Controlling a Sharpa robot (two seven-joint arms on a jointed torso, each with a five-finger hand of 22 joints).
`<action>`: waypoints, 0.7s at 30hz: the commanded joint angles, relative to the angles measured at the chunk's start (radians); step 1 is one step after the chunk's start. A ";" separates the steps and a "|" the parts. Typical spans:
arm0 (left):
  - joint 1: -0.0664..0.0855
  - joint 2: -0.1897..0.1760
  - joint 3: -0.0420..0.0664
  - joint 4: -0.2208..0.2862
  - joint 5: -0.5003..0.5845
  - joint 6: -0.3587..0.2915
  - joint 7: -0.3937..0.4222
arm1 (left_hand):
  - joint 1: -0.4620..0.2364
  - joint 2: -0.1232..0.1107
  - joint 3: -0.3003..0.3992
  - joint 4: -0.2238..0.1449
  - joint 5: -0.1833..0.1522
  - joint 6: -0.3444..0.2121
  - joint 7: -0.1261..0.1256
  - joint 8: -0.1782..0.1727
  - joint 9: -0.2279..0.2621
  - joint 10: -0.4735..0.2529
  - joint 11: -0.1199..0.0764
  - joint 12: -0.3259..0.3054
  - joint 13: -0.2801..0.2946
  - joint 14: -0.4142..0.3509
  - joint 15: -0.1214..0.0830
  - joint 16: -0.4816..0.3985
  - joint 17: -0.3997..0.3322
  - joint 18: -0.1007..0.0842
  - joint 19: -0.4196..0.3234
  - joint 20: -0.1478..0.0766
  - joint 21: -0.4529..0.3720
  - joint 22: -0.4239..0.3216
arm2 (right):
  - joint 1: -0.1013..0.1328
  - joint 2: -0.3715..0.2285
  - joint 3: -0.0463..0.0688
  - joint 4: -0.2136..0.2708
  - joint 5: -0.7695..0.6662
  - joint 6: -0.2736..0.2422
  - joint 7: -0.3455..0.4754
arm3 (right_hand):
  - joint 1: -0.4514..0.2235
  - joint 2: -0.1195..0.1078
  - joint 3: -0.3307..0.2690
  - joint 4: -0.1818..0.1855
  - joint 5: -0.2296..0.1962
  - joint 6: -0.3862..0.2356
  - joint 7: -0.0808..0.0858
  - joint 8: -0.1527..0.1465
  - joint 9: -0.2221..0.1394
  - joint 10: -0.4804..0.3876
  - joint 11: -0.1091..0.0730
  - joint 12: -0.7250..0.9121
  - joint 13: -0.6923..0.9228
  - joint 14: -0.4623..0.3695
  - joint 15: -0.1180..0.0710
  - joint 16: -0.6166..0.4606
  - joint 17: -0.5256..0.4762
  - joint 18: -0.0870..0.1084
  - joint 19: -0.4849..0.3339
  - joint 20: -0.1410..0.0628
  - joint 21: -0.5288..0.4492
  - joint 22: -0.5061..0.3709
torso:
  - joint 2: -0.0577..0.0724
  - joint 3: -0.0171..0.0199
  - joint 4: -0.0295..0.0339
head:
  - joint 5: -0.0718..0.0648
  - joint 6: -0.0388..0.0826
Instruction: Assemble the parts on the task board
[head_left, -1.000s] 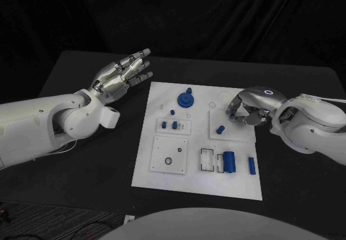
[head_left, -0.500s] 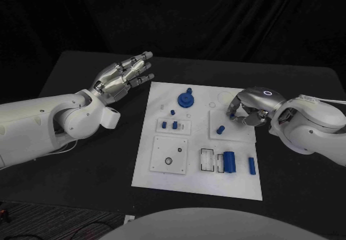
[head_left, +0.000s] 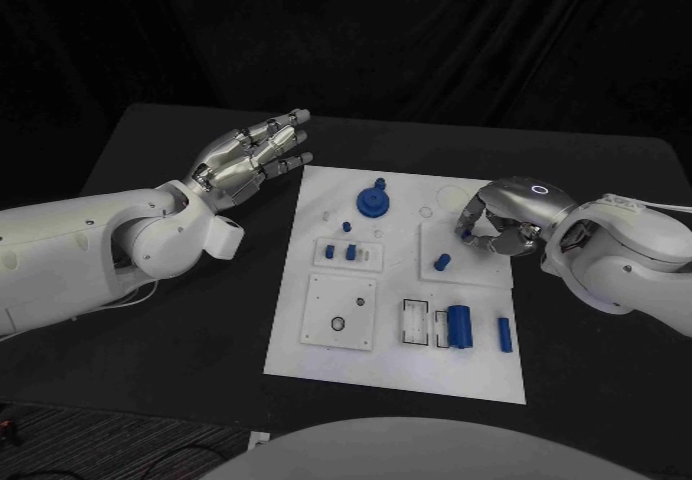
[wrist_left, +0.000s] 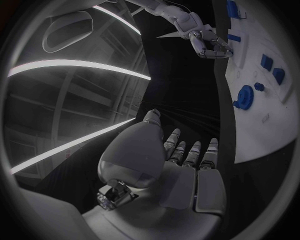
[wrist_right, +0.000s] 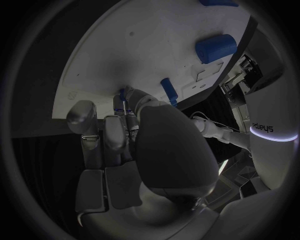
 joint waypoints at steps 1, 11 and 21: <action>-0.002 0.003 0.001 0.000 0.004 0.016 0.002 | 0.014 -0.001 0.000 -0.006 0.006 0.004 0.004 0.007 0.001 -0.001 0.008 0.003 0.002 0.003 0.008 0.007 0.002 0.008 0.009 0.001 0.004 0.002 | 0.009 -0.004 -0.001 0.011 -0.004 -0.019 -0.001 | -0.004 0.004 -0.003 -0.005 -0.003 0.008 0.000 0.006 0.002 0.031 -0.024 0.002 0.002 -0.003 -0.008 -0.007 -0.006 0.009 -0.002 -0.005 -0.004 0.119 | -0.001 -0.0020 0.0013 | -0.002 0.001; -0.002 0.016 0.001 -0.006 0.004 0.022 -0.005 | 0.026 0.001 0.004 -0.013 0.018 0.025 0.017 0.013 0.004 0.001 0.013 0.003 0.002 0.005 0.011 0.009 0.002 0.006 0.013 0.002 0.006 0.003 | 0.066 -0.017 0.000 0.045 -0.004 -0.021 -0.022 | -0.004 0.006 -0.001 -0.006 -0.010 0.005 -0.001 0.001 0.002 0.035 -0.025 -0.002 0.000 -0.005 -0.010 -0.017 -0.017 0.010 -0.004 -0.007 -0.009 0.117 | -0.001 -0.0027 0.0017 | 0.000 0.005; -0.002 0.034 0.001 -0.021 0.004 0.029 -0.011 | 0.027 0.002 0.004 -0.013 0.020 0.035 0.021 0.016 0.005 0.001 0.015 0.003 0.002 0.004 0.010 0.009 0.002 0.005 0.011 0.001 0.005 -0.001 | 0.120 -0.008 0.000 0.106 0.007 -0.013 -0.031 | -0.001 0.006 0.003 -0.010 -0.003 0.004 0.000 -0.003 0.001 0.038 -0.025 -0.006 -0.001 -0.005 -0.010 -0.021 -0.020 0.011 -0.007 -0.008 -0.015 0.116 | -0.002 -0.0019 0.0015 | 0.006 0.004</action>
